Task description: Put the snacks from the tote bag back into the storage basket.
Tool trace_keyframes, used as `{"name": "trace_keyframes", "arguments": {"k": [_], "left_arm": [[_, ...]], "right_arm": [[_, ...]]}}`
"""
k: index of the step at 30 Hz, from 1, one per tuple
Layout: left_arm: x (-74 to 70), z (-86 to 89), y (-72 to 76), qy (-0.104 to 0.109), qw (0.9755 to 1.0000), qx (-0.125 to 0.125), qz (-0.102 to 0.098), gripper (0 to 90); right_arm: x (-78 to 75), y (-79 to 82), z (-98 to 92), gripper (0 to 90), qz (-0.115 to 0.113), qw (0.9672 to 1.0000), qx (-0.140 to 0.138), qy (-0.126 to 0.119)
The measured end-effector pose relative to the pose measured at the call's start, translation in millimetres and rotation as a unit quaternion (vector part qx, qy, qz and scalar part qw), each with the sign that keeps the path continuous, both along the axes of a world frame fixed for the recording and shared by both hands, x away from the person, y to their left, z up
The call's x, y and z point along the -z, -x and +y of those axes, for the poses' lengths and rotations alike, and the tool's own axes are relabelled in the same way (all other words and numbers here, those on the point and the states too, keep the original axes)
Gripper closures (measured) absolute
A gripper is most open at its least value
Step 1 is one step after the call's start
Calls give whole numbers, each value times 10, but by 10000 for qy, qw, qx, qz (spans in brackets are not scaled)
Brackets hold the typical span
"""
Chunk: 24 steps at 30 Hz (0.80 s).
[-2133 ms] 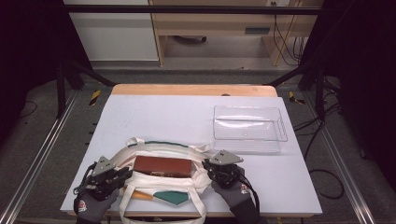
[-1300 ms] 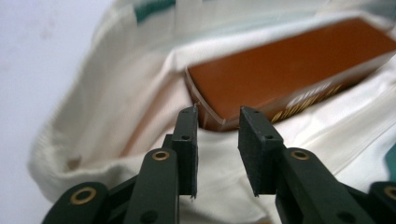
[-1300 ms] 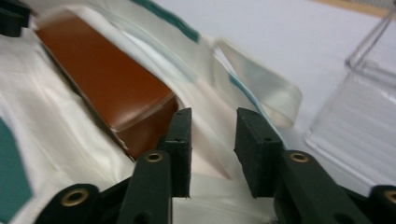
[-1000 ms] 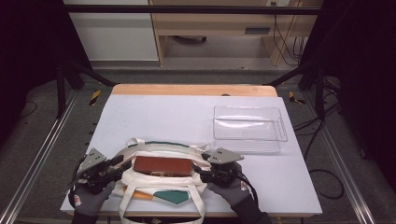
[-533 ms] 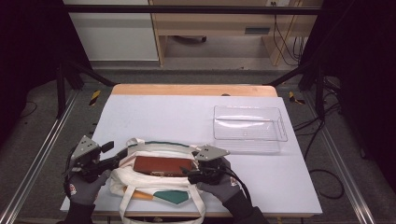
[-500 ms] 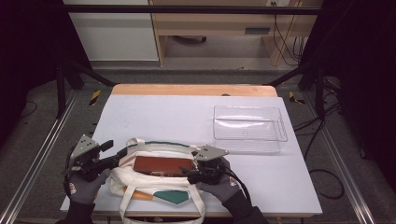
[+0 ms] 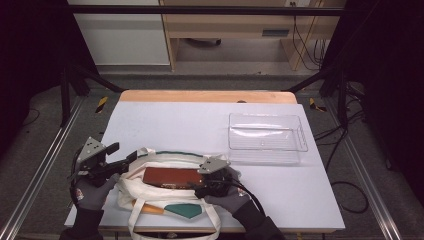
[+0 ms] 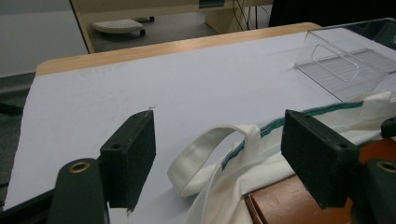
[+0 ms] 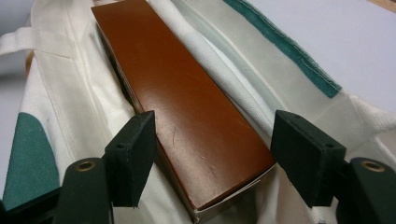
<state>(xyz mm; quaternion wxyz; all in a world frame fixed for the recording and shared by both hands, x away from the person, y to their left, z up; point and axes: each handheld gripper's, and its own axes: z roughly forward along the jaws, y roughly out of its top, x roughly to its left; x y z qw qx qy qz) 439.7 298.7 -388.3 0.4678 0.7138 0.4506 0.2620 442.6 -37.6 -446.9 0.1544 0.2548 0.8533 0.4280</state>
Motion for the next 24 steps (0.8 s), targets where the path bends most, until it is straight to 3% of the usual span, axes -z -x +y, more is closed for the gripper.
{"name": "trace_keyframes", "arguments": {"k": [7,15,18,21,24], "left_arm": [[118,26,-35,-58,9999,11,158,252],[126,53,-36,36,9998,-22,189,261],[130,57,-36,44,9998,-29,197,263],[131,59,-31,55,9998,-29,196,265],[132,68,-25,34,9998,-25,191,265]], "right_arm": [[25,-70,20,282,179,9997,-138,22],[49,-44,51,280,53,9995,-232,203],[68,-40,65,277,12,9992,-260,307],[115,-18,110,287,-125,9975,-266,641],[87,-25,98,310,-37,9974,-288,652]]}}
